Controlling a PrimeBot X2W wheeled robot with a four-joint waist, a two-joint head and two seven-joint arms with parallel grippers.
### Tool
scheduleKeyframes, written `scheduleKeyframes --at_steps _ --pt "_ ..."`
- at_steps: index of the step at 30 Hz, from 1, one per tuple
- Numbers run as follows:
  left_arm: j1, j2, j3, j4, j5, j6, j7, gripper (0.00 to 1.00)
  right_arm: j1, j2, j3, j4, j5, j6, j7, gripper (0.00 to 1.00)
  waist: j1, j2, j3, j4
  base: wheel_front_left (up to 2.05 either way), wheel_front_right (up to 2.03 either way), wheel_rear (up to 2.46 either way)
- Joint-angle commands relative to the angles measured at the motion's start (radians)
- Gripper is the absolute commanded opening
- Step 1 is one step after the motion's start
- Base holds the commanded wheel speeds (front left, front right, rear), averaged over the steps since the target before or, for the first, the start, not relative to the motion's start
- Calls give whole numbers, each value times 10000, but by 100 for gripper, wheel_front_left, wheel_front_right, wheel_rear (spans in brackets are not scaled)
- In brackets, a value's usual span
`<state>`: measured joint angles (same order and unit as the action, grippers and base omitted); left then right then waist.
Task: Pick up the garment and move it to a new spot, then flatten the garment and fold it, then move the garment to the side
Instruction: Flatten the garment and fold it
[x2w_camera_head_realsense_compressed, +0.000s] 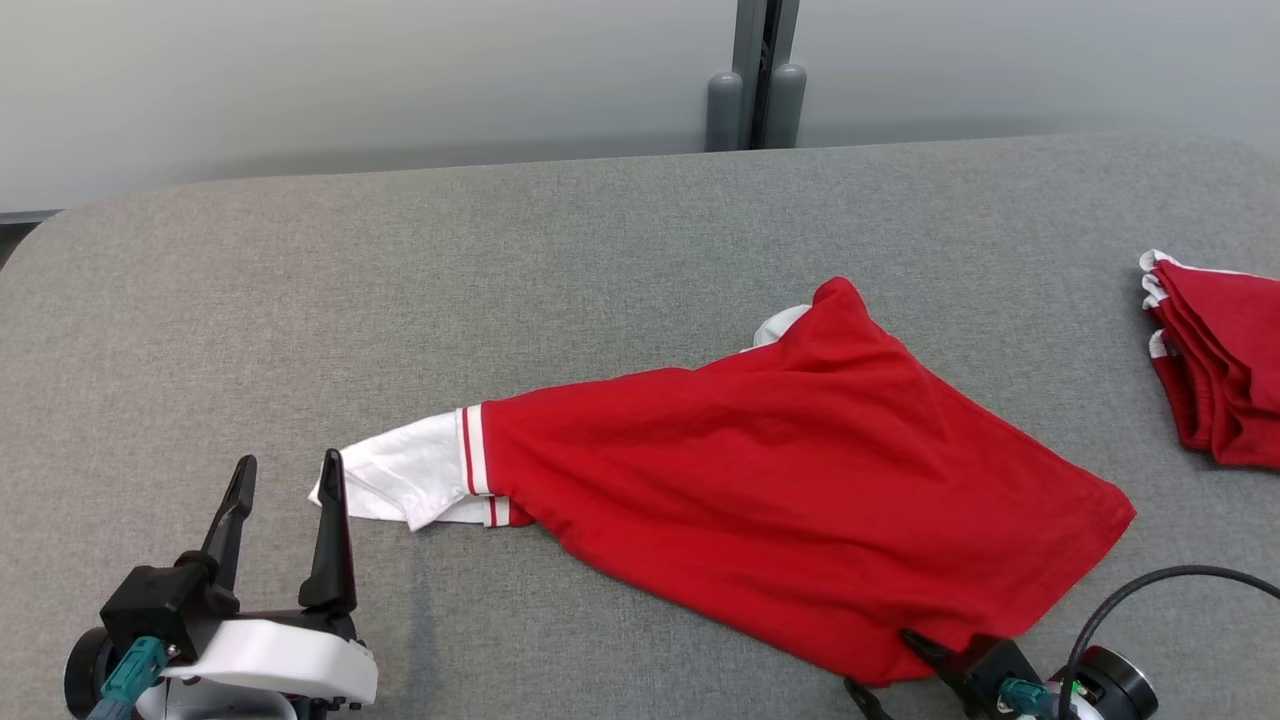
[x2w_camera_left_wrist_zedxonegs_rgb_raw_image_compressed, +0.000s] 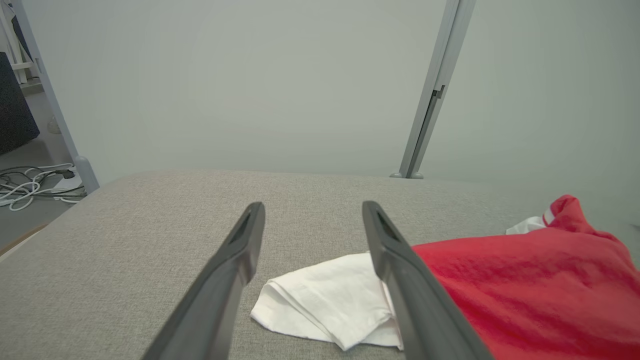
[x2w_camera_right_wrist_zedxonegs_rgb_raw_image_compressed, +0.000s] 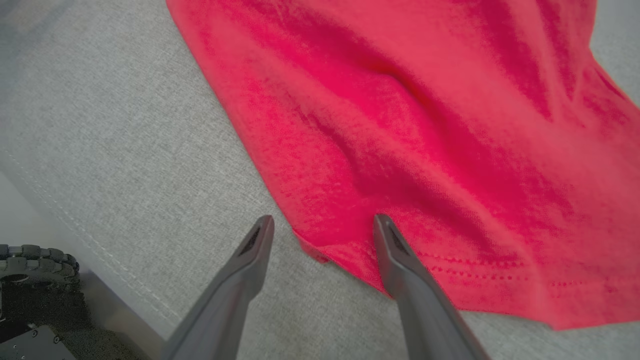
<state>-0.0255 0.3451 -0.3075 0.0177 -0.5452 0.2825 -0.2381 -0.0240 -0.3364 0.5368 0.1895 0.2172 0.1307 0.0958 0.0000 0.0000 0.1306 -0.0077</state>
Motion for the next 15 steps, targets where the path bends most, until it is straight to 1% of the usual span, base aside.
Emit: scheduleKeyframes --at_steps 1,4,5,6,7,8,12,15 --pt "-170 36 10 46 36 -39 -40 100 -256 -15 51 179 -115 3 -157 100 0 0 31 14 0 0 0" --pt "-243 24 5 68 39 -66 -61 100 -496 25 184 557 -195 3 -246 100 0 0 74 40 0 0 0" --pt "-268 18 2 79 33 -81 -69 100 -559 60 231 719 -191 3 -217 98 0 0 88 52 0 0 0" --pt "-282 17 -1 92 25 -86 -66 100 -634 85 259 842 -189 3 -255 49 0 0 104 63 0 0 0" --pt "-299 7 -5 105 19 -83 -70 100 -719 108 257 961 -178 3 -303 32 0 0 122 75 0 0 0" --pt "-303 6 -5 125 15 -89 -81 100 -760 162 214 1087 -98 3 -349 0 0 0 133 82 0 0 0" --pt "-324 2 45 210 -7 -152 -112 100 -961 251 198 1264 89 2 -512 0 0 0 151 87 0 0 0" --pt "-314 13 99 263 -7 -157 -153 100 -1086 312 292 912 261 3 -672 0 0 0 153 51 0 0 0"
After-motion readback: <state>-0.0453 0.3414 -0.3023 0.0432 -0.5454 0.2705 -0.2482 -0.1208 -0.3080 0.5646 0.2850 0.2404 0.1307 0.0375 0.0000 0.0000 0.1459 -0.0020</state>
